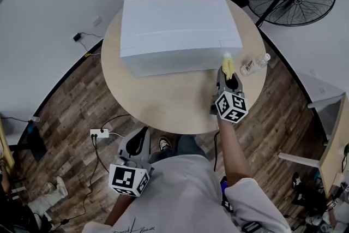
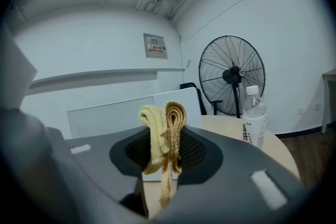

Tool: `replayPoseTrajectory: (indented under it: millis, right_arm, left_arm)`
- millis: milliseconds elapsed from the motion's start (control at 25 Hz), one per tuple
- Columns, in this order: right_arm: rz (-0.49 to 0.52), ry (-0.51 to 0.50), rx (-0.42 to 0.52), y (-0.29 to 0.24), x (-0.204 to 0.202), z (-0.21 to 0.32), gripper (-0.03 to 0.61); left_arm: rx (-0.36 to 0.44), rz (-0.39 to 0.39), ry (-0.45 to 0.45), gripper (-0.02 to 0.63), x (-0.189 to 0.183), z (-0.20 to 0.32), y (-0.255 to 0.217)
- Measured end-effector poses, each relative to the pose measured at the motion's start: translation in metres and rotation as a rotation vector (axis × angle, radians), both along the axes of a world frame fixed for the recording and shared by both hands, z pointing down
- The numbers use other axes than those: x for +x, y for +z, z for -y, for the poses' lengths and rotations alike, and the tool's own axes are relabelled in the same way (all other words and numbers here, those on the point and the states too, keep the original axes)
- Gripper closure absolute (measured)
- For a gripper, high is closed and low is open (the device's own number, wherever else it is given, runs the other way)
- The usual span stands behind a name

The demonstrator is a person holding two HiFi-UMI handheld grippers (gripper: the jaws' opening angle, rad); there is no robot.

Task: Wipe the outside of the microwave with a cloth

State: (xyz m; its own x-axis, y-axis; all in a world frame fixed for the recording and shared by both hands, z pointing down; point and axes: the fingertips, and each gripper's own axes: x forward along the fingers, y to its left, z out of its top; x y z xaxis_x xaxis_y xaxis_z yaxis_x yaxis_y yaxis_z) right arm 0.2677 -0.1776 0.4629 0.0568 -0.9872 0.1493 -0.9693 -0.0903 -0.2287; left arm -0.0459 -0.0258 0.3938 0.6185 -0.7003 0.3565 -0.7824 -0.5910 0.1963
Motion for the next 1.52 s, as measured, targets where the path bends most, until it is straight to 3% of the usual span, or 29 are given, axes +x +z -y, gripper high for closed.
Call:
replayPoseTrajectory:
  millis: [200,440,1520]
  right_arm:
    - [0.005,0.085,-0.024,0.013,0.051,0.000,0.454]
    - [0.007,0.115,-0.038,0.025,0.072,0.015,0.454]
    - [0.054,0.177,-0.035,0.038,0.039,0.018,0.456]
  left_arm:
    - [-0.005,0.005,0.042,0.623,0.026,0.012,0.002]
    - [-0.021,0.011,0.048,0.623,0.039,0.026,0.003]
    - [-0.039,-0.021,-0.025,0.623,-0.001,0.025,0.006]
